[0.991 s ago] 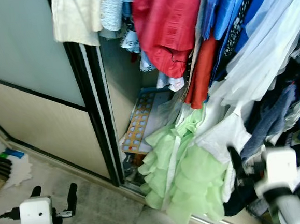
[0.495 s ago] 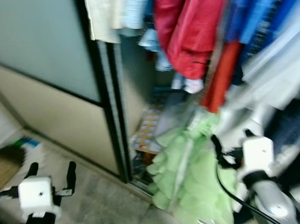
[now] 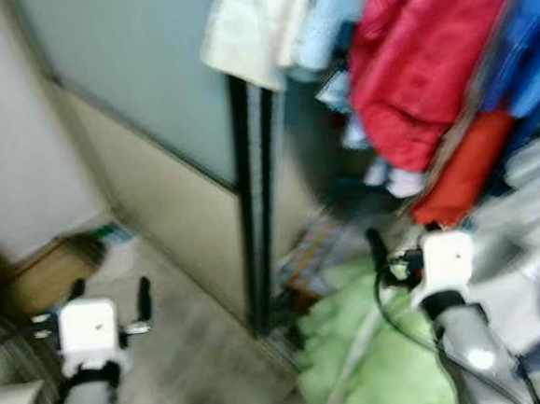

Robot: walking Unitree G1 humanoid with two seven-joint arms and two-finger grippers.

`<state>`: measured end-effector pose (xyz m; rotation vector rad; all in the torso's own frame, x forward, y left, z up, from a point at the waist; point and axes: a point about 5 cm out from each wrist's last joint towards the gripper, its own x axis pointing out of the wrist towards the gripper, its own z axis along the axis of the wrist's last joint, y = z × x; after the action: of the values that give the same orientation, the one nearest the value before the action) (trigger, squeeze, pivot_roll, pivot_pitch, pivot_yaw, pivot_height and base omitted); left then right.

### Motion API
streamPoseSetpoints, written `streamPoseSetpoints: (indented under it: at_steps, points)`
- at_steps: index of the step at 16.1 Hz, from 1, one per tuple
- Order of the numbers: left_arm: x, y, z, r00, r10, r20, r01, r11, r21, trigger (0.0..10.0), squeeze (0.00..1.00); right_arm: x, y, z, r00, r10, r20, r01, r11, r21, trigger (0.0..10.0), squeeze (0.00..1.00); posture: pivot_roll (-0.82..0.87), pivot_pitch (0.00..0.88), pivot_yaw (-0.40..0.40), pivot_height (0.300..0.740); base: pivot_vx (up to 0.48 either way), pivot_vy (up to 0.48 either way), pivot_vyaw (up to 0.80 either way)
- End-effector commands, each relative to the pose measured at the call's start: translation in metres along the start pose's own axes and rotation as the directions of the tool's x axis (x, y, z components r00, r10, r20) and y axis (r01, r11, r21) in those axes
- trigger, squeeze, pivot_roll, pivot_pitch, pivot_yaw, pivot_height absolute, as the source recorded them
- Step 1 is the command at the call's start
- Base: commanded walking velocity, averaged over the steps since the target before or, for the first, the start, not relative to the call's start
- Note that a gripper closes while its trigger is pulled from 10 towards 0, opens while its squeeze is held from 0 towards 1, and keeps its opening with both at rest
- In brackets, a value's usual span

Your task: Clean up the room

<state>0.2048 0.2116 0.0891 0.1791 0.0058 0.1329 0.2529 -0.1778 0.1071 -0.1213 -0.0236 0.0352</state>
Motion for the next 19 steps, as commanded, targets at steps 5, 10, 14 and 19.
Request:
streamPoseSetpoints:
  at_steps: [5,10,14,19]
  points:
    - [0.008,-0.004,0.000,0.999,-0.051,-0.007,0.051,0.996,0.075,10.0,0.00,0.013,0.005,0.007,0.999,0.005,0.046,-0.006,0.999,0.031,10.0,0.00,-0.01,0.040,-0.041,0.740,0.000,0.000,0.80]
    - [0.012,-0.003,0.002,0.999,-0.037,0.003,0.036,0.994,0.103,10.0,0.00,0.011,0.003,0.003,0.998,-0.047,0.042,0.045,0.997,0.061,10.0,0.00,-0.01,0.054,0.017,0.740,0.000,0.000,0.00]
    - [0.014,-0.004,0.002,0.999,-0.040,-0.002,0.040,0.994,0.099,10.0,0.00,0.010,0.002,0.003,0.999,-0.035,0.041,0.033,0.998,0.060,10.0,0.00,-0.02,0.065,-0.001,0.740,0.000,0.000,0.00]
    - [0.009,-0.002,0.004,1.000,-0.006,0.004,0.006,0.997,0.074,10.0,0.00,0.013,0.007,0.005,0.999,0.017,0.044,-0.019,0.999,0.046,10.0,0.00,0.00,0.088,-0.049,0.740,0.000,0.000,0.00]
